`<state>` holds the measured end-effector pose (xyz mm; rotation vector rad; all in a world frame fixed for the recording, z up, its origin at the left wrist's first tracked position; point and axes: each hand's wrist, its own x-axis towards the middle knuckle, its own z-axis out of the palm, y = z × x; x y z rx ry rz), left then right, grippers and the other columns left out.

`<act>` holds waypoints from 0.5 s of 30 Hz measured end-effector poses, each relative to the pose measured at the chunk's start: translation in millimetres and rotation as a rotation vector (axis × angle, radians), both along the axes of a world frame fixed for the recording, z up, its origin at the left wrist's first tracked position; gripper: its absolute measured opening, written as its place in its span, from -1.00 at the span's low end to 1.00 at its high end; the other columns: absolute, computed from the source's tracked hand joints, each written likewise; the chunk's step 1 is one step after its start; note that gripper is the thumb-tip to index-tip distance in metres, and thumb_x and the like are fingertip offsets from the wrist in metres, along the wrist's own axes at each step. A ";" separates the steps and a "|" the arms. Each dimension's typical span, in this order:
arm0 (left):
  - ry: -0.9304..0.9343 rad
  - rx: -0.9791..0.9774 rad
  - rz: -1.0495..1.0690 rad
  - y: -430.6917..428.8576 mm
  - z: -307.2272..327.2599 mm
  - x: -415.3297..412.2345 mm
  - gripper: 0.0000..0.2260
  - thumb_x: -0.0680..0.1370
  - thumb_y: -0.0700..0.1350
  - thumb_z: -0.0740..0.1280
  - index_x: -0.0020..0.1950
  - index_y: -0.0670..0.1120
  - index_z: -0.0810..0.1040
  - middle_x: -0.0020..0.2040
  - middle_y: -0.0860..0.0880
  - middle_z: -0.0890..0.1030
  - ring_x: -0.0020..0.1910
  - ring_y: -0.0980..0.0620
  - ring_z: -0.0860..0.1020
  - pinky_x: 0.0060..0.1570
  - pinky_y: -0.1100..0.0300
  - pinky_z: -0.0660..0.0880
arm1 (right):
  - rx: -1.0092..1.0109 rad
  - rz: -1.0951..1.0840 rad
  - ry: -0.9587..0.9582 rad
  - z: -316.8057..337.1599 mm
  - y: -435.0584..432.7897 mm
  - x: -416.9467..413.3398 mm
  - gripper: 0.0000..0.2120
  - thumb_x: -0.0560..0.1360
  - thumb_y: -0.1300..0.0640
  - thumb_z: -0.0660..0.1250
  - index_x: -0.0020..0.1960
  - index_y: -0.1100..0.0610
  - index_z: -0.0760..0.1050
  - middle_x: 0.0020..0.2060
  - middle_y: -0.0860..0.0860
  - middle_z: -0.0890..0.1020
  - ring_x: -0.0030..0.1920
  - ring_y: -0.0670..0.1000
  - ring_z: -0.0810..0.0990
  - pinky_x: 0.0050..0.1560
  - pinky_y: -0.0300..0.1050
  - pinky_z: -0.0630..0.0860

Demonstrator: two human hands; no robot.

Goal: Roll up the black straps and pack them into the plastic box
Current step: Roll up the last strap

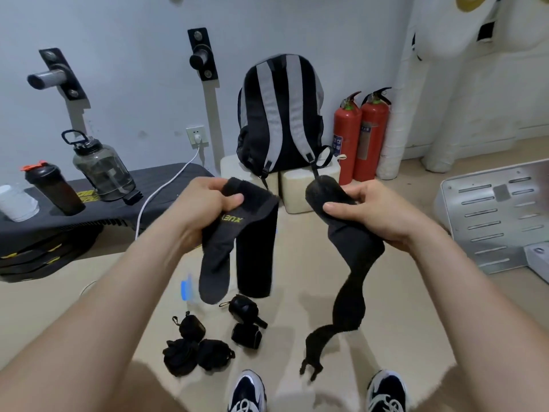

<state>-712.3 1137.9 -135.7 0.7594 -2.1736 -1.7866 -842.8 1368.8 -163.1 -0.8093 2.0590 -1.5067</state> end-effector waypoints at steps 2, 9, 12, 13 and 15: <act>-0.150 -0.162 -0.276 -3.4 5.0 5.2 -0.78 0.60 -0.36 0.27 -0.02 -0.15 0.68 -0.15 -0.14 0.73 -0.22 -0.05 0.69 -0.21 0.15 0.62 | -0.024 0.078 -0.064 1.6 10.4 -2.1 -0.82 0.58 0.16 0.35 -0.06 0.26 0.64 -0.21 0.10 0.70 -0.17 0.01 0.65 -0.06 -0.13 0.56; -0.277 -0.477 -0.659 0.6 27.6 -4.2 -0.86 0.54 -0.37 0.36 0.01 -0.18 0.65 -0.12 -0.03 0.72 -0.14 0.02 0.68 -0.13 0.22 0.59 | -0.040 0.053 0.060 -0.2 -1.6 12.6 -0.83 0.55 0.20 0.40 -0.20 0.07 0.68 -0.34 -0.08 0.67 -0.29 -0.12 0.62 -0.20 -0.22 0.48; -0.301 -0.238 -0.672 -6.4 34.2 -10.1 -0.70 0.37 -0.31 0.41 0.09 -0.31 0.61 -0.10 -0.22 0.67 -0.22 -0.05 0.65 -0.26 0.20 0.59 | -0.175 -0.243 0.694 -9.6 -18.1 24.1 -0.91 0.49 0.22 0.46 -0.13 0.05 0.70 -0.32 -0.20 0.60 -0.26 -0.17 0.57 -0.20 -0.23 0.45; -0.326 -0.166 -0.675 -10.6 35.2 -12.0 -0.65 0.34 -0.30 0.40 0.12 -0.31 0.61 -0.08 -0.25 0.67 -0.22 -0.07 0.66 -0.25 0.17 0.61 | -0.223 -0.296 0.869 -10.9 -22.0 30.6 -0.92 0.48 0.24 0.44 -0.08 0.11 0.70 -0.28 -0.15 0.61 -0.24 -0.09 0.58 -0.22 -0.15 0.49; -0.340 -0.085 -0.707 -14.7 36.8 -13.5 -0.61 0.32 -0.32 0.39 0.15 -0.27 0.62 -0.04 -0.28 0.66 -0.23 -0.10 0.67 -0.21 0.16 0.62 | -0.253 -0.331 1.099 -12.6 -29.3 44.7 -0.88 0.44 0.25 0.42 -0.04 0.18 0.68 -0.25 0.01 0.60 -0.27 0.05 0.57 -0.34 -0.01 0.52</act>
